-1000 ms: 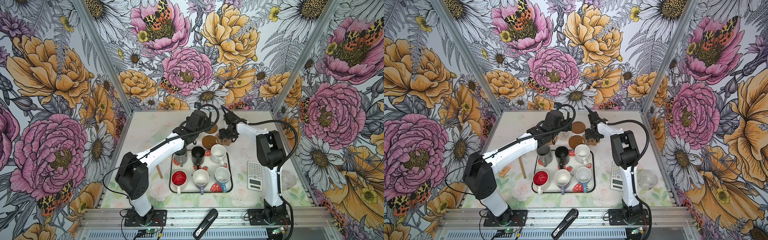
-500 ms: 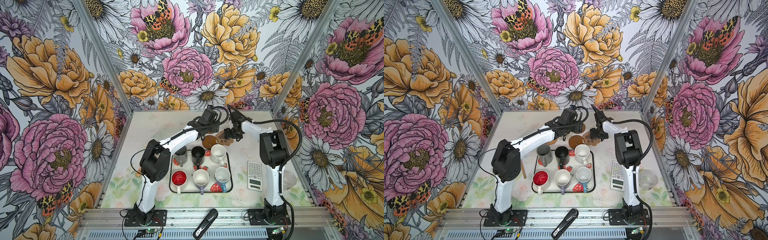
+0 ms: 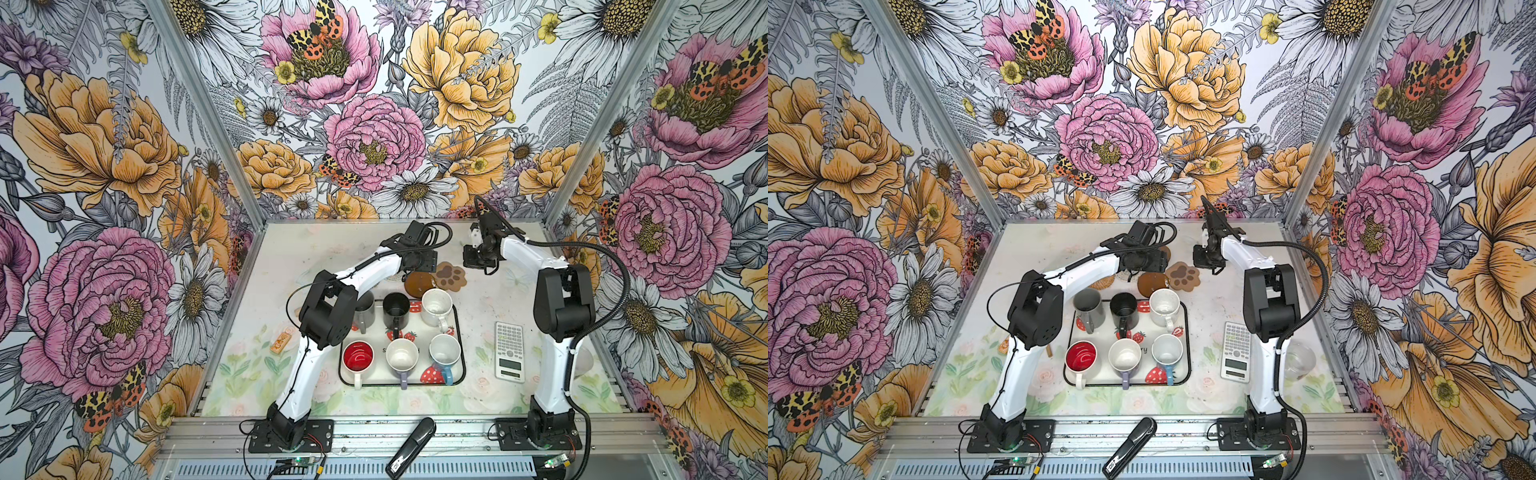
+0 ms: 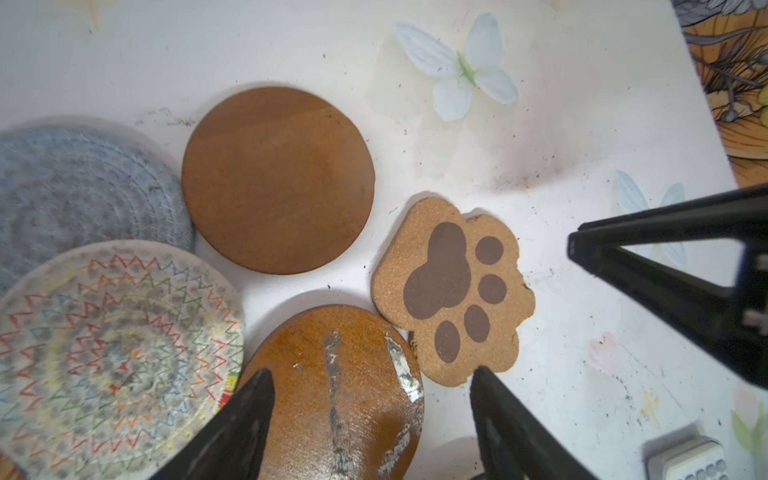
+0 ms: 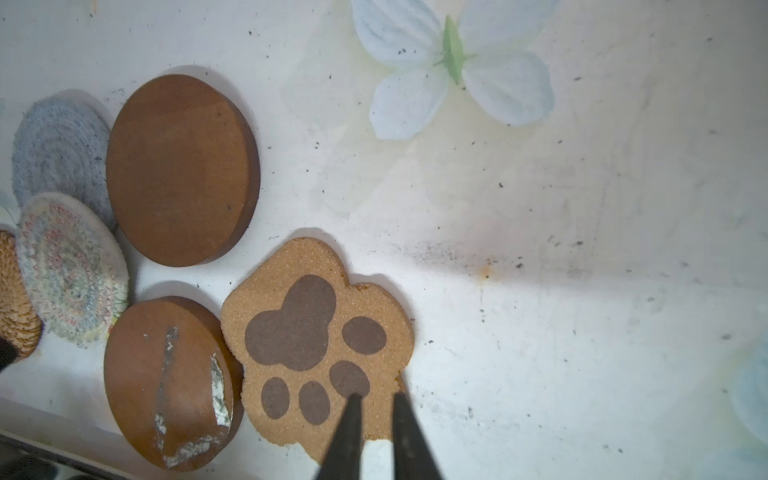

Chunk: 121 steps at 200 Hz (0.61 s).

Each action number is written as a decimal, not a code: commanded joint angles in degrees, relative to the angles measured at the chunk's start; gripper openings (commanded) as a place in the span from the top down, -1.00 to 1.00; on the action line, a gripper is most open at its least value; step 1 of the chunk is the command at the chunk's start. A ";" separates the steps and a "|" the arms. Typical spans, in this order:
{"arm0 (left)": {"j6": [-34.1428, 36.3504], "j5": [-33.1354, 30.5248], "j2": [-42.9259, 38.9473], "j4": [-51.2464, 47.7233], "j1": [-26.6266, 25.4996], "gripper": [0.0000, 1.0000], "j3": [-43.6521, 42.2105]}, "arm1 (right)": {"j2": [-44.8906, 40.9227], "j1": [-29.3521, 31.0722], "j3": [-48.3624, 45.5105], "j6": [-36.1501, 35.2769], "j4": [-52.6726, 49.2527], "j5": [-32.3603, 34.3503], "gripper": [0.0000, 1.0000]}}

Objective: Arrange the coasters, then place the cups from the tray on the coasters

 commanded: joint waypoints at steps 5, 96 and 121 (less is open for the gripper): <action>-1.99 4.77 2.27 -1.19 0.17 -0.52 2.34 | -1.05 -0.58 -0.58 0.51 -0.01 -3.26 0.97; -4.87 13.21 8.71 -1.18 -0.63 -0.48 6.10 | -0.75 -2.52 -3.99 1.90 0.67 -4.34 0.85; -5.12 14.68 10.14 -1.15 -1.14 -0.47 7.30 | -0.53 -2.76 -4.73 2.14 1.00 -4.73 0.82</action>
